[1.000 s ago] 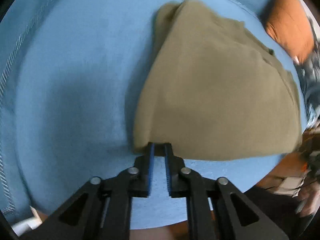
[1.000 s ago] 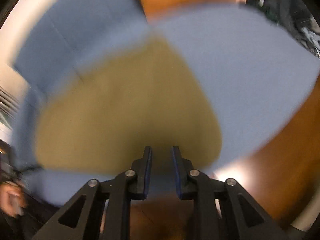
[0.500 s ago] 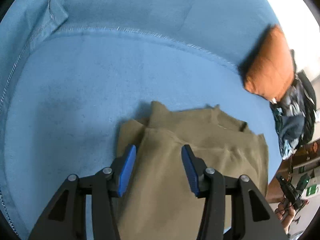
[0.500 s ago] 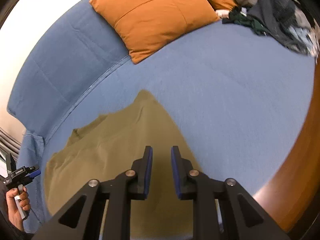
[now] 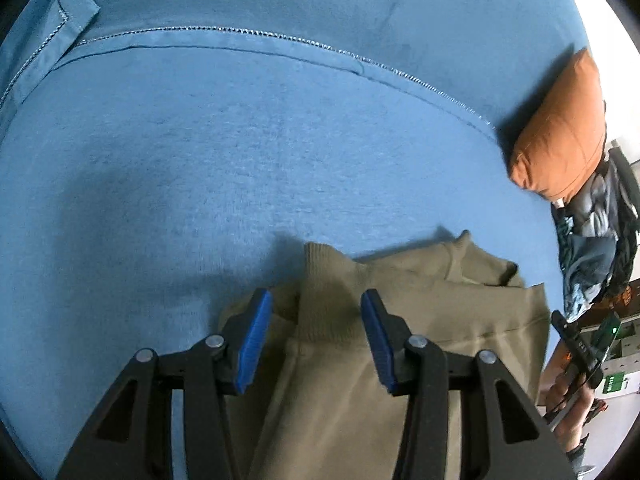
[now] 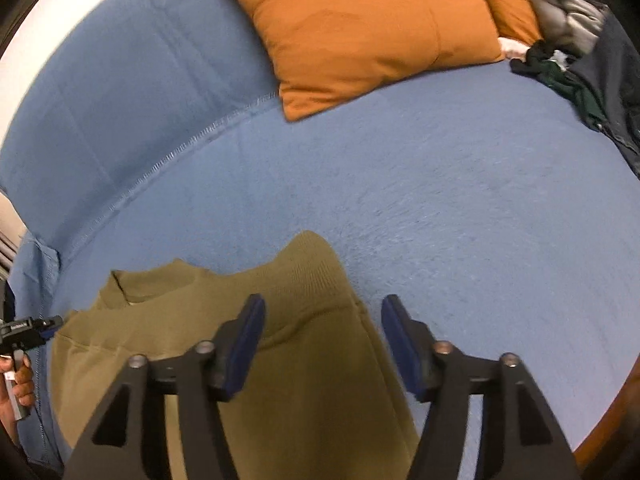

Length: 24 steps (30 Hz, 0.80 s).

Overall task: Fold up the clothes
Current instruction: 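Grasp the folded edge with both grippers and pull it straight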

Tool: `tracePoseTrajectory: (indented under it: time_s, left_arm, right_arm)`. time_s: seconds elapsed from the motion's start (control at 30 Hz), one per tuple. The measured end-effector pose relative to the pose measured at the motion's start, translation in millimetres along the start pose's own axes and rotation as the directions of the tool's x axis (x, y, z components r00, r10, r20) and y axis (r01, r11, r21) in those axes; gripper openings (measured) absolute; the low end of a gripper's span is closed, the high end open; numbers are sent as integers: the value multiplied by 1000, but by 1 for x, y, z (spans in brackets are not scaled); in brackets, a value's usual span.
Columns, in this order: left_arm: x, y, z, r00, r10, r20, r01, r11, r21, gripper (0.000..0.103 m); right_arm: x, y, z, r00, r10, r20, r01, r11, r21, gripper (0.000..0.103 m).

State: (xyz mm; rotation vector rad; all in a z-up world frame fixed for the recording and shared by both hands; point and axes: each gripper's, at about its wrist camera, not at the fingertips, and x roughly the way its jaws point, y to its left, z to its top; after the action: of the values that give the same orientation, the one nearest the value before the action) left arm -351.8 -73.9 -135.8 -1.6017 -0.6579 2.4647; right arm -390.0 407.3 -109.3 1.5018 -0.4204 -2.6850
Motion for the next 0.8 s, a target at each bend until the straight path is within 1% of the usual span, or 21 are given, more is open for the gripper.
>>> tracePoseTrajectory:
  time_s: [0.07,0.1,0.13,0.17,0.2,0.23,0.27,0.33,0.4,0.43,0.47,0.57,0.63,0.67,0.7,0.77,0.8]
  left_arm:
    - [-2,-3,1,1000,4,29,-5,1000,23,44]
    - [-2,-5,2,999,6,44,-7,999,34,42]
    - [-3,-6,3,998,7,58,-10,999,45,25]
    - [-4,-8,4,997,9,73,-13,998,57,14]
    - [-5,-9,4,996,10,88,-16,998,68,10]
    - [-6,-11,5,995,11,102,-19,997,79,5]
    - [-6,-13,6,993,12,117,-22,996,90,4]
    - [-8,-16,7,989,13,146,-29,993,112,5]
    - [-10,-19,9,984,13,175,-37,990,133,5]
    - [-9,-20,9,983,17,185,-44,989,142,5]
    - [-1,-18,8,986,44,163,-67,989,133,5]
    - [25,-10,6,988,127,93,-136,985,108,5]
    - [44,-1,2,984,180,8,-180,981,71,10]
    - [42,-2,2,980,200,5,-200,977,70,14]
    - [38,-4,2,976,219,8,-219,973,71,15]
    - [6,-25,-4,965,235,114,-248,960,126,14]
    - [-9,-34,-8,959,235,159,-259,954,152,14]
  right_arm:
    - [15,3,2,999,-16,-45,15,1000,-22,62]
    - [22,4,3,997,-31,-67,29,999,-31,62]
    - [26,3,3,996,-43,-80,40,999,-36,56]
    - [29,2,4,995,-53,-82,50,998,-34,48]
    - [28,0,5,996,-57,-75,56,998,-18,35]
    - [25,-3,7,997,-57,-61,57,998,3,20]
    - [17,-6,10,999,-41,-19,41,999,33,16]
    - [0,-8,15,998,-12,63,8,998,63,15]
    - [-5,-7,18,994,-20,104,14,998,58,15]
    - [-3,-6,18,995,-23,98,18,998,58,15]
    - [3,-7,17,996,-30,80,25,998,59,15]
    - [33,-12,10,998,-51,-25,53,997,60,17]
    - [46,-13,8,995,-78,-65,81,996,36,23]
    - [41,-11,10,995,-86,-54,87,996,28,23]
    - [36,-9,11,995,-93,-42,94,995,20,23]
    - [19,-5,12,995,-99,2,99,995,16,25]
    - [2,-3,10,996,-83,41,82,996,24,28]
